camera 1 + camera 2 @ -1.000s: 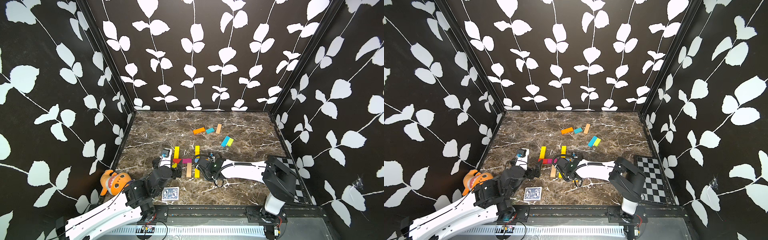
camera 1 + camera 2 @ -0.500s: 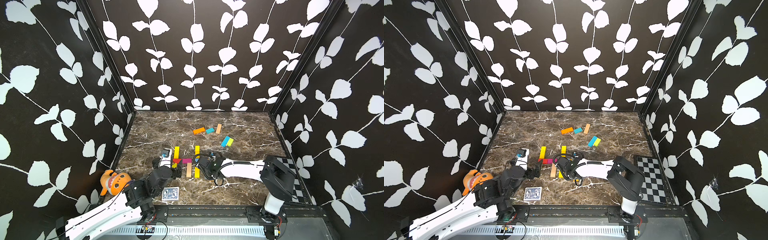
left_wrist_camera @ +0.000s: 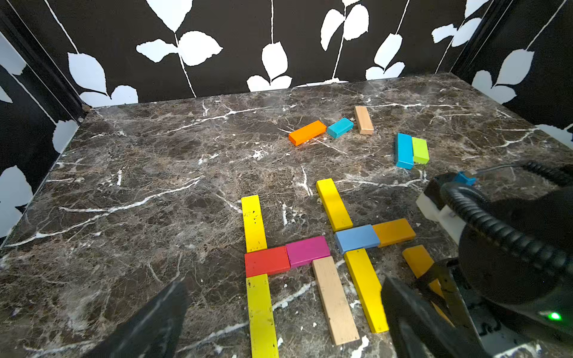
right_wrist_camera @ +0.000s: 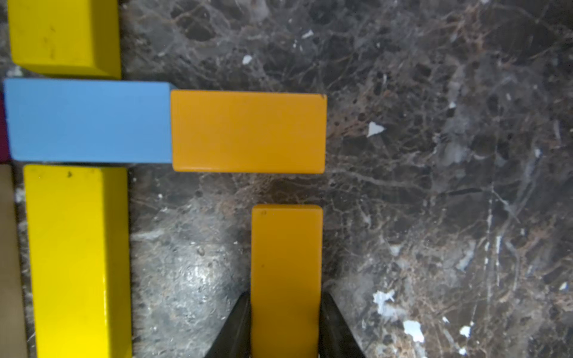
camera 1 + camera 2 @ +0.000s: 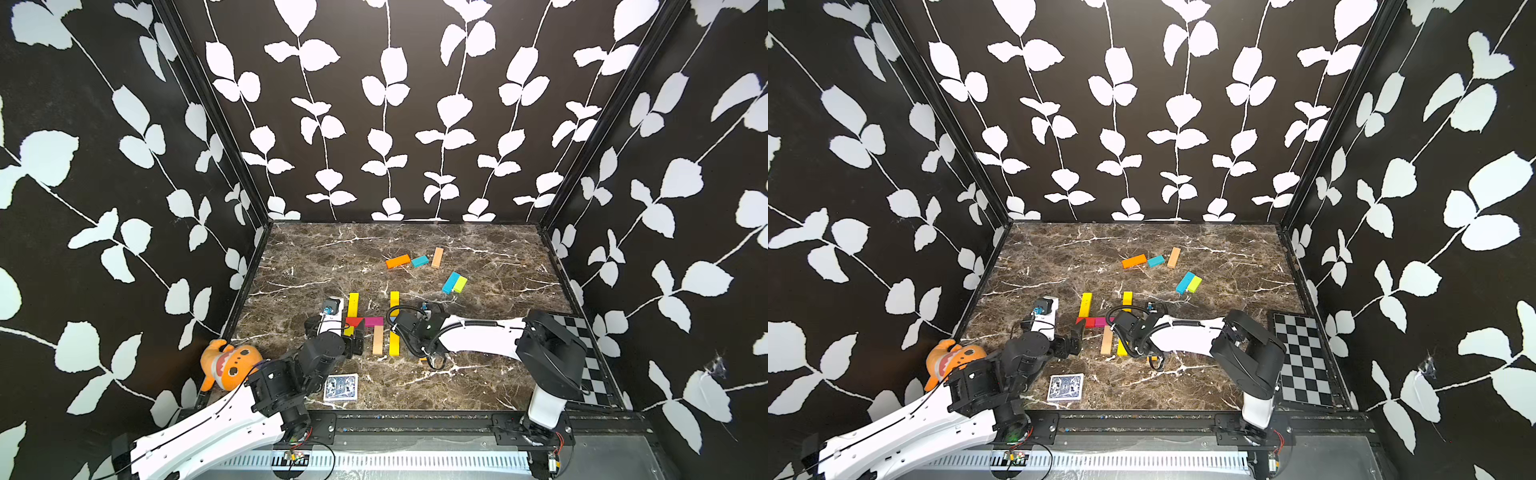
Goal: Assemble the letter h with building blocks
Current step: Assemble the building block at the center of the board.
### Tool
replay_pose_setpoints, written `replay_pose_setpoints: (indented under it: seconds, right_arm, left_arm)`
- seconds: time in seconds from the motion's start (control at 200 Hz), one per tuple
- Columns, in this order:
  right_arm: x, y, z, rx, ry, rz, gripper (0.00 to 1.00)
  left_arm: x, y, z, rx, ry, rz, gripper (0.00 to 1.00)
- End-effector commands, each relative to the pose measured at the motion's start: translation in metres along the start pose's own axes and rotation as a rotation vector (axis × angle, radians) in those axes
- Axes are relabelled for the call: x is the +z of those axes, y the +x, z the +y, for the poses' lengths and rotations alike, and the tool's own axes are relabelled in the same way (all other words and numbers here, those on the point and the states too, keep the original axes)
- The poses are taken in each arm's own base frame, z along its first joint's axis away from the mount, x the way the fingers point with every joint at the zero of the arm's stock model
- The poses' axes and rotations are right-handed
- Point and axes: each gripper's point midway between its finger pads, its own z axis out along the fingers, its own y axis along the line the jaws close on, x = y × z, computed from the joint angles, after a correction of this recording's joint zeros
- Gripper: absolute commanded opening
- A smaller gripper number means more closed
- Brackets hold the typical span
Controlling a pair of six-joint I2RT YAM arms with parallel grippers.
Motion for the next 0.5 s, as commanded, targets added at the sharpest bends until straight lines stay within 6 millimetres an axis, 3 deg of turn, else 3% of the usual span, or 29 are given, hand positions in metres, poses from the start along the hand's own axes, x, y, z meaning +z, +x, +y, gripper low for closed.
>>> replay_pose_setpoints:
  seconds: [0.0, 0.495]
  right_arm:
    - [0.001, -0.0092, -0.0005, 0.011, 0.019, -0.023, 0.32]
    - [0.0044, -0.0135, -0.0015, 0.005, 0.024, -0.019, 0.33]
  left_arm:
    - [0.0015, 0.0061, 0.0041, 0.023, -0.021, 0.016, 0.99]
    - [0.0025, 0.0062, 0.004, 0.026, -0.026, 0.018, 0.99]
